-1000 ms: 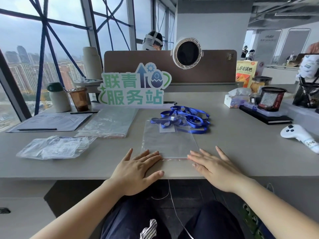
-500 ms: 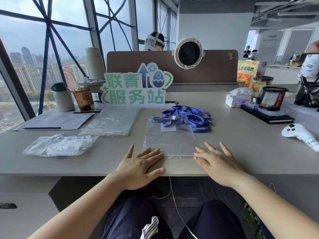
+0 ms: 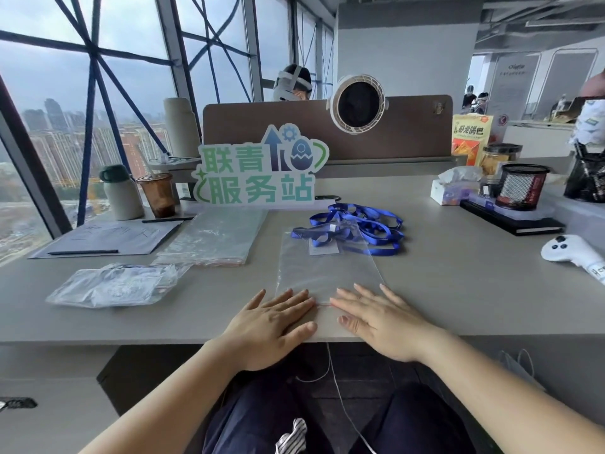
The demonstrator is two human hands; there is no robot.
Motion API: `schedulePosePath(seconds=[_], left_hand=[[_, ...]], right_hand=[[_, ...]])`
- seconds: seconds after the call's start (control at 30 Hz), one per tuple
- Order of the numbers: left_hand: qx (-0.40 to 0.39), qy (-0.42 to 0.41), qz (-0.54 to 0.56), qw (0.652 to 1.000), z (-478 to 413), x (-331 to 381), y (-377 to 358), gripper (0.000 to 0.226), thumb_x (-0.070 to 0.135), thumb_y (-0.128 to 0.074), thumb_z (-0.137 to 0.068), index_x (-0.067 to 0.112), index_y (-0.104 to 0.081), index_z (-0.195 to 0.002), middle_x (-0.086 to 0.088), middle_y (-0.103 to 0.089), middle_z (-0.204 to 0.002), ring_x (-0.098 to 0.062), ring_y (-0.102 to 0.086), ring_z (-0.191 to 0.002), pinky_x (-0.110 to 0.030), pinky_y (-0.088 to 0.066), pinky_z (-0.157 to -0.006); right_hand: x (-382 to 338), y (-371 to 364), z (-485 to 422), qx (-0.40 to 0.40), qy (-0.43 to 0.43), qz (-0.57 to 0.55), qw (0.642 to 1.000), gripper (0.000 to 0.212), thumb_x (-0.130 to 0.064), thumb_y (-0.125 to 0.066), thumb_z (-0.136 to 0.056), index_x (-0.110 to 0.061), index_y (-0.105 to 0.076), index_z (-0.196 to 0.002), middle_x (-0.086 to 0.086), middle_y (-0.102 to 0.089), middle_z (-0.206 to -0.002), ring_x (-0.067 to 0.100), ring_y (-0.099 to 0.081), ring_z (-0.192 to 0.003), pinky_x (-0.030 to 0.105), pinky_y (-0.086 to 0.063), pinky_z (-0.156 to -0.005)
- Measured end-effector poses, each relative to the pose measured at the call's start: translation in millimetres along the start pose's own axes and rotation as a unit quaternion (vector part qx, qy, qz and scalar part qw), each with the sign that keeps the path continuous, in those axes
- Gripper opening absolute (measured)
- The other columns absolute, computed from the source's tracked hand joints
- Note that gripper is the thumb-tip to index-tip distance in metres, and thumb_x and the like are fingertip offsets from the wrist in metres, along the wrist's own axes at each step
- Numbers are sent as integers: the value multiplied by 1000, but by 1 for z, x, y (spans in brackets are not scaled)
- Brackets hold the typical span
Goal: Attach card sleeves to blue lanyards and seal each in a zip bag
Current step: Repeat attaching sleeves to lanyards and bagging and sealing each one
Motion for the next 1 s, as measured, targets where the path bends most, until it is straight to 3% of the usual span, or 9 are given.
schedulePosePath(seconds=[0.13, 0.3, 0.43, 0.6, 0.73, 0.83, 0.9, 0.97, 1.0], left_hand=[[6, -2, 17, 1000, 0, -5, -1, 82, 81, 10, -71, 51, -10, -145, 30, -1, -152, 9, 7, -140, -39, 10, -117], [6, 33, 27, 999, -1, -8, 0, 57, 64, -11, -91, 46, -20, -145, 29, -10, -152, 8, 1, -140, -44, 15, -116], [-2, 27, -27, 999, 1, -5, -1, 69, 69, -6, -86, 41, -9, -148, 25, -1, -154, 7, 6, -141, -45, 17, -115], [-6, 16, 22, 1000, 5, -15, -1, 91, 83, 10, -65, 47, -9, -146, 29, -1, -153, 9, 7, -140, -42, 13, -116], [-7, 28, 59, 998, 1, -24, 1, 58, 66, -19, -90, 46, -21, -145, 31, -12, -151, 9, -2, -140, -41, 4, -118], [43, 23, 88, 995, 0, -28, 6, 49, 55, -41, -93, 41, -37, -140, 25, -32, -147, 4, -23, -138, -38, -12, -118], [92, 21, 166, 982, 0, -32, 12, 44, 46, -57, -88, 32, -53, -130, 17, -50, -137, -3, -43, -129, -23, -29, -110], [118, 29, 192, 974, -1, -33, 17, 42, 41, -68, -82, 26, -63, -121, 13, -58, -127, -5, -52, -119, -9, -32, -99], [125, 35, 186, 974, -2, -35, 18, 47, 48, -70, -77, 25, -65, -118, 14, -60, -123, -5, -54, -116, -8, -32, -96]], right_hand=[[7, 1, 3, -1, -10, 6, 1000, 72, -72, -1, -76, -50, -11, -144, -26, -1, -154, -2, 7, -142, 40, 11, -117], [21, 1, 13, 20, -22, 5, 1000, 67, -69, -2, -80, -50, -13, -143, -28, -4, -152, -7, 5, -140, 40, 11, -117], [26, 3, 17, 24, -25, -11, 999, 80, -77, 4, -72, -48, -16, -144, -27, -6, -153, -12, 5, -136, 38, 10, -117], [44, 8, 29, 14, -38, -20, 999, 84, -75, -2, -70, -42, -13, -147, -27, -3, -152, -13, 5, -137, 32, 11, -116], [59, 14, 32, -3, -54, -18, 998, 58, -62, -20, -91, -41, -22, -145, -33, -9, -146, -12, -2, -137, 34, 10, -117], [64, 21, 21, 75, -62, -46, 994, 41, -53, -45, -91, -39, -51, -129, -33, -32, -136, -9, -28, -132, 35, -5, -118], [65, 31, 16, 166, -52, -53, 983, 22, -43, -60, -86, -34, -69, -105, -24, -59, -121, 1, -52, -116, 31, -26, -109], [59, 35, 14, 209, -36, -21, 977, 9, -34, -65, -84, -29, -72, -88, -18, -68, -102, 10, -60, -101, 25, -35, -91], [56, 36, 13, 221, -32, -14, 975, 7, -29, -65, -84, -26, -72, -85, -17, -69, -98, 12, -61, -98, 25, -36, -87]])
Point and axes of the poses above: each hand's wrist, its own z-axis away from the middle knuckle, its own y-axis out of the back of the hand, x = y × z, the point moved 7 cm from there along -z, towards the middle knuckle
